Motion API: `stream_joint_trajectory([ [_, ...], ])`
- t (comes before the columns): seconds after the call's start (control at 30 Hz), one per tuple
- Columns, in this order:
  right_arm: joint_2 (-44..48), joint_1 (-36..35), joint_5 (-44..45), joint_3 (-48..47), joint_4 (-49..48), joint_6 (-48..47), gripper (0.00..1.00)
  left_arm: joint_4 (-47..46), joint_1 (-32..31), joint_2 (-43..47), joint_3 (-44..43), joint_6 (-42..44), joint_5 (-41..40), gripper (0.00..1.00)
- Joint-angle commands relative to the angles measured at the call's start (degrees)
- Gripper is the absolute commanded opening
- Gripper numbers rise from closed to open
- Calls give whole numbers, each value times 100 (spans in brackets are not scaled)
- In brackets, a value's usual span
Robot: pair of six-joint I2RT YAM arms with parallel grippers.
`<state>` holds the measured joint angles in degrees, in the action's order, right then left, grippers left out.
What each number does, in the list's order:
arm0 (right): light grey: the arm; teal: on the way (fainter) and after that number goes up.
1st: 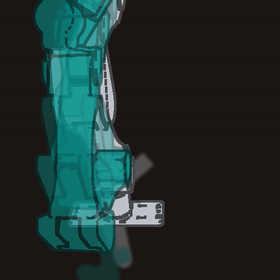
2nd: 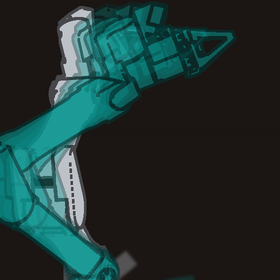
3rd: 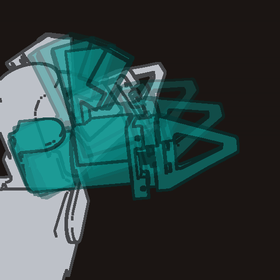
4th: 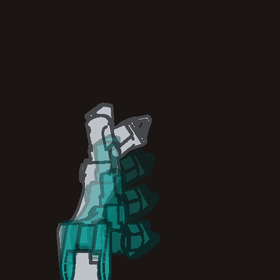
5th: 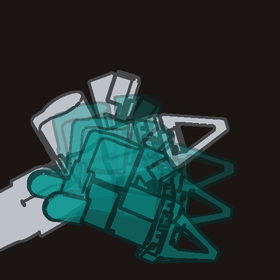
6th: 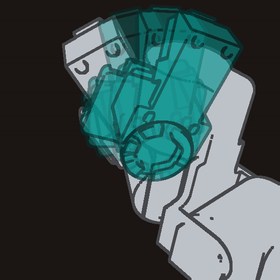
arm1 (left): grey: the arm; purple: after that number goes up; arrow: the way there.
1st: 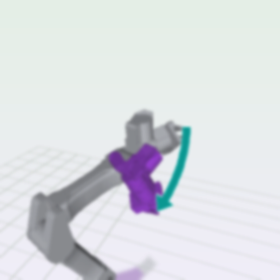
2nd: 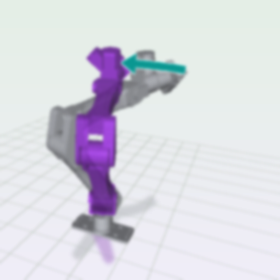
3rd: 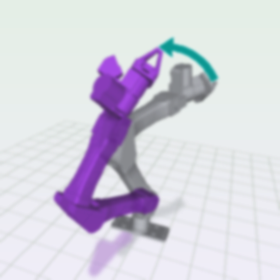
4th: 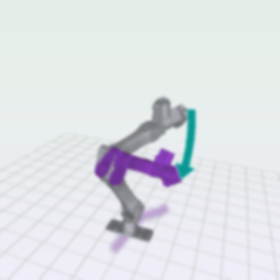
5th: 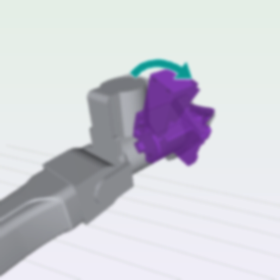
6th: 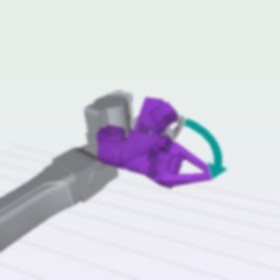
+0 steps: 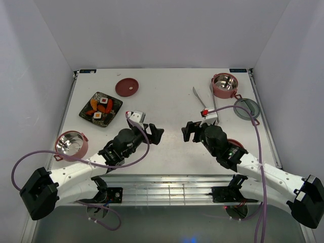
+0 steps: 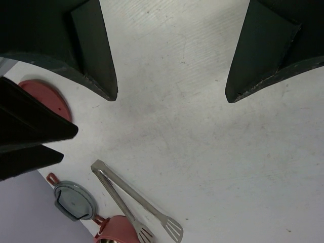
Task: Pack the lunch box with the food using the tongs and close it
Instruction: Move the clamp to the center of the board.
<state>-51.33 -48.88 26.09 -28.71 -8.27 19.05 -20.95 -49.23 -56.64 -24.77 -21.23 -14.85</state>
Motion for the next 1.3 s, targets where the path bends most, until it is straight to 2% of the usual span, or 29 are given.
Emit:
stream_joint_trajectory([
  [0.0, -17, -16, -68, -407, 97, -59, 90, 361, 10, -390, -746, -161, -281, 98],
  [0.23, 70, -16, -253, -478, 71, -103, 90, 688, 107, -1067, -1257, -188, -826, 98],
  [0.37, 79, -16, -244, -513, 63, -156, 90, 917, 335, -1436, -2037, -320, -941, 98],
  [0.47, 97, -16, -130, -452, 2, -270, 90, 1652, 467, -1937, -2592, -530, -1020, 97],
  [0.53, 27, -16, 105, -521, -16, -463, 90, 1927, 476, -2131, -2971, -689, -924, 92],
  [0.63, -201, -7, 518, -863, 124, -630, 90, 2043, 485, -2018, -2815, -890, -573, 90],
  [0.77, -877, 177, 951, -1354, 186, -569, 90, 1394, 476, -1368, -2015, -953, -133, 93],
  [0.83, -1536, 605, 977, -1654, 255, -656, 90, 1243, 476, -1025, -1568, -1023, -36, 96],
  [0.9, -2193, 1071, 610, -2321, 571, -622, 90, 1225, 450, -867, -1356, -1233, -149, 97],
  [0.93, -2380, 1552, 173, -2524, 816, -587, 90, 1225, 415, -849, -1181, -1295, -202, 98],
  [1.0, -2827, 2099, -68, -2989, 1090, -560, 90, 1190, 240, -866, -1056, -1357, -404, 98],
  [1.17, -3611, 2980, -15, -3492, 1415, -683, 91, 1155, -367, -1015, -1012, -962, -993, 98],
  [1.27, -4226, 3516, -314, -3720, 1495, -665, 95, 893, -368, -972, -767, -821, -1107, 98],
])
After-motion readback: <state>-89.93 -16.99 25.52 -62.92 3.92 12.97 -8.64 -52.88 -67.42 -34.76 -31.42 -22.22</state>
